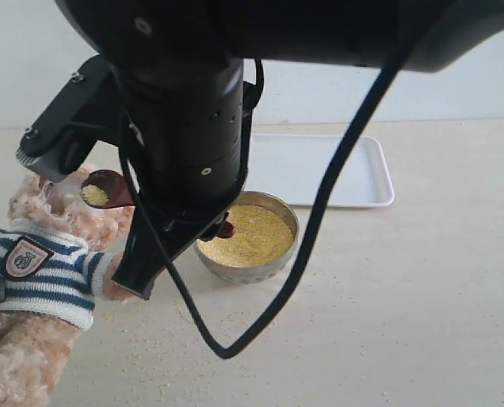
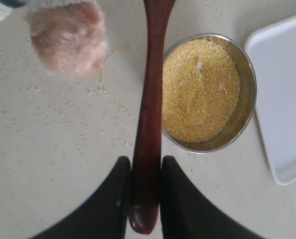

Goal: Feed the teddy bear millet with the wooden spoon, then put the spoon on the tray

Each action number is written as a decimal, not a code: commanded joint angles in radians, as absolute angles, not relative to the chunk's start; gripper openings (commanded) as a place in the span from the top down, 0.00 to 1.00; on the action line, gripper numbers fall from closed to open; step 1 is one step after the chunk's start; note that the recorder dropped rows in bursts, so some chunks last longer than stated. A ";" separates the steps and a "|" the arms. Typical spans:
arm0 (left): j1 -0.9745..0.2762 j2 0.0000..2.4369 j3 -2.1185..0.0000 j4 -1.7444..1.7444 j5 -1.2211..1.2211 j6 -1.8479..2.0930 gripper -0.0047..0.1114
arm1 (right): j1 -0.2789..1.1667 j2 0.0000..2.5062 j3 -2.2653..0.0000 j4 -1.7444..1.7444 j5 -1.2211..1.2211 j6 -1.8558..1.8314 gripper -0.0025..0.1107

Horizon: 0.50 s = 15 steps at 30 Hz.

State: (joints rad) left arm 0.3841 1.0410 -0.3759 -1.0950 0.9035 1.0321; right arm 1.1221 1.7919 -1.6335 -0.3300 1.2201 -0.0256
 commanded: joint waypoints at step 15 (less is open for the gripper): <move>0.387 1.033 -0.374 -1.109 0.909 1.038 0.92 | 1.198 1.852 -1.678 -0.538 1.221 -0.140 0.84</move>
